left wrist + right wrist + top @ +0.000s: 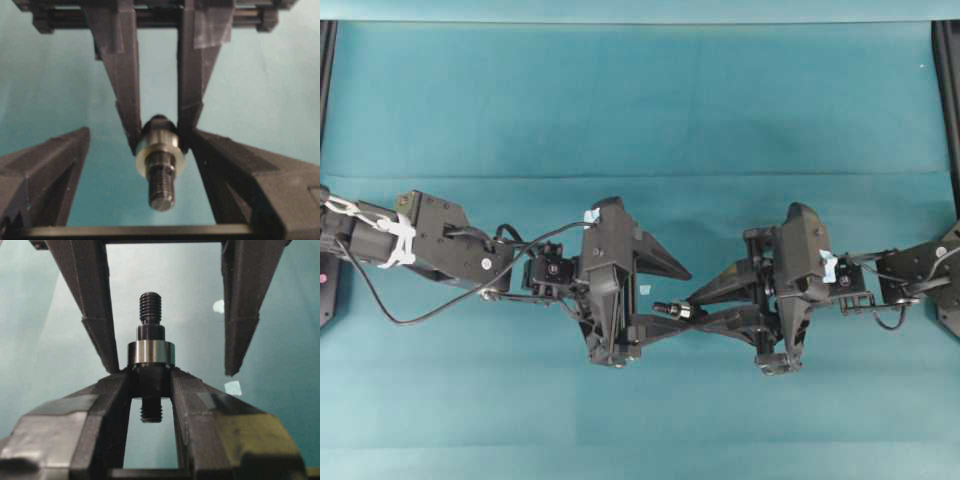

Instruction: Insert the washer onto the shaft with both hands.

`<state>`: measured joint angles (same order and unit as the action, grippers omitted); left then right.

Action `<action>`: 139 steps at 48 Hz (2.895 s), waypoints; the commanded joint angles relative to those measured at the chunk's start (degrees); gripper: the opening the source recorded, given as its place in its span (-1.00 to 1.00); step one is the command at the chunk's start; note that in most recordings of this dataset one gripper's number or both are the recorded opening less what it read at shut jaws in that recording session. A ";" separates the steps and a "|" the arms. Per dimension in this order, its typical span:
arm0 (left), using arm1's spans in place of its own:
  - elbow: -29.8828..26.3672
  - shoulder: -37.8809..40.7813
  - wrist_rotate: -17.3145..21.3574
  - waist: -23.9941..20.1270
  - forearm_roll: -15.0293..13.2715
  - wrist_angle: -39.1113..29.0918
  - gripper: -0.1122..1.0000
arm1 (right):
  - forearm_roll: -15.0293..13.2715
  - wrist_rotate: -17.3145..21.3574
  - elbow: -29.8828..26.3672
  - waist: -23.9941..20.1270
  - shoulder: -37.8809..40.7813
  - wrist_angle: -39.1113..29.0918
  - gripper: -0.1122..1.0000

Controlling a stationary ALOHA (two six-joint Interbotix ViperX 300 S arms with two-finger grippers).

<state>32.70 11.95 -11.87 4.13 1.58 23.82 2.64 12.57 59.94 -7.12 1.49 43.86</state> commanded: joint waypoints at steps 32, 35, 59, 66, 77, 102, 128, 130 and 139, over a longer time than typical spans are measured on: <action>7.82 -20.83 0.70 0.09 0.09 -17.05 0.79 | 0.00 0.18 -0.79 0.18 -0.53 -0.35 -0.80; 9.05 -23.38 0.70 0.09 0.09 -18.02 0.79 | 0.00 0.18 -0.70 0.09 -0.53 -0.35 -0.80; 15.73 -32.61 0.88 0.09 0.09 -18.46 0.79 | 0.00 0.35 -0.88 0.18 -0.53 -0.35 -0.80; 15.73 -32.61 0.88 0.09 0.00 -18.54 0.79 | 0.00 0.26 -0.88 0.18 -0.62 -0.62 -0.80; 15.82 -32.61 0.88 0.09 0.00 -18.54 0.79 | 0.00 0.18 -0.88 0.09 -0.53 -1.05 -0.80; 15.82 -32.61 0.79 0.09 0.00 -19.69 0.79 | 0.00 0.09 -0.88 0.09 -0.44 -1.05 -0.80; 15.91 -32.61 0.79 0.09 0.09 -19.69 0.79 | 0.00 0.09 -0.88 0.18 -0.44 -1.23 -0.80; 15.91 -32.61 0.79 0.09 0.00 -19.69 0.79 | 0.00 0.09 -0.88 0.09 -0.44 -1.49 -0.80; 15.91 -32.61 0.79 0.09 0.09 -19.78 0.79 | -0.09 0.09 -0.88 0.18 -0.44 -2.11 -0.80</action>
<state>49.13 -19.95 -11.07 4.13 1.49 3.87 2.64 12.57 59.85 -7.03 1.49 41.40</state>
